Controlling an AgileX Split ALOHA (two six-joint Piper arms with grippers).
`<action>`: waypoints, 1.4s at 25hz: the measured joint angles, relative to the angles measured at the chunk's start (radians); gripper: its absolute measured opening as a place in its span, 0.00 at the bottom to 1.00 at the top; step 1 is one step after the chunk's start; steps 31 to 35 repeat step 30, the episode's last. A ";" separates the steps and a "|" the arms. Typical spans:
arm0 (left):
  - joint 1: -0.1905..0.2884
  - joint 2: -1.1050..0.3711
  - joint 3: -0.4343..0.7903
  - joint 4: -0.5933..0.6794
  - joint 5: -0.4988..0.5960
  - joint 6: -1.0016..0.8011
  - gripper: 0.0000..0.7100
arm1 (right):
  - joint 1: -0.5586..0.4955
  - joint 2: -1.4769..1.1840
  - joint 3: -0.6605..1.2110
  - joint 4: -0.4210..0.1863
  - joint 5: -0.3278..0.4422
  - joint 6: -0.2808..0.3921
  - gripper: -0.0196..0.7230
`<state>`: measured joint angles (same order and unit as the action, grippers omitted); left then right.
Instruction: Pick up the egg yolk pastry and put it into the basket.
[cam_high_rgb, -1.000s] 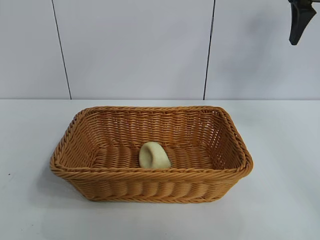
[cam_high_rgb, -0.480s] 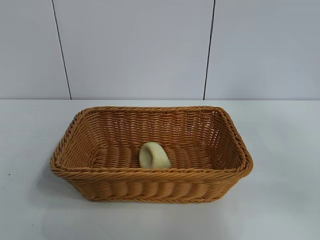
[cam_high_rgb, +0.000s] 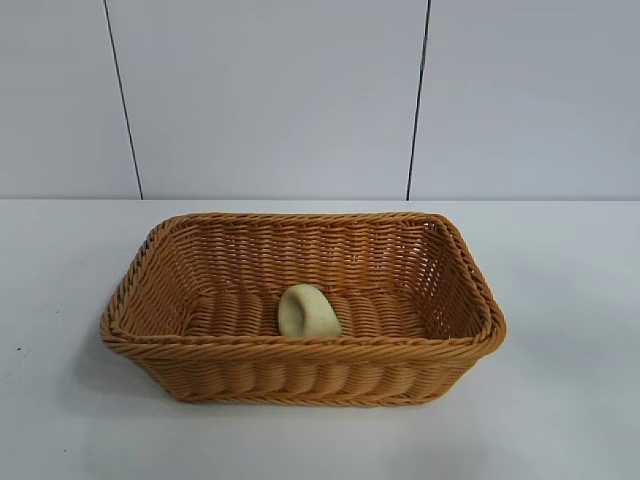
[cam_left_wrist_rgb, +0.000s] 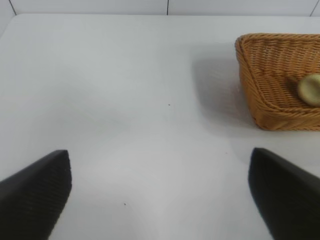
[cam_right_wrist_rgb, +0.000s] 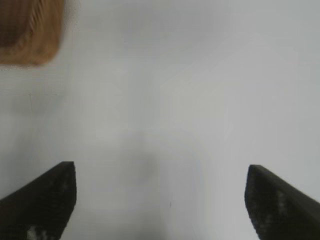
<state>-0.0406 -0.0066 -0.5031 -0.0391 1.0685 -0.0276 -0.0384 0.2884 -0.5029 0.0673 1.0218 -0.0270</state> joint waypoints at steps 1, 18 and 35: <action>0.000 0.000 0.000 0.000 0.000 0.000 0.98 | 0.000 -0.012 0.000 0.000 0.000 0.000 0.91; 0.000 0.000 0.000 0.003 0.000 0.000 0.98 | 0.000 -0.290 0.000 0.007 0.000 -0.002 0.91; 0.000 0.000 0.000 0.003 0.000 0.000 0.98 | 0.068 -0.292 0.000 0.008 0.001 -0.003 0.91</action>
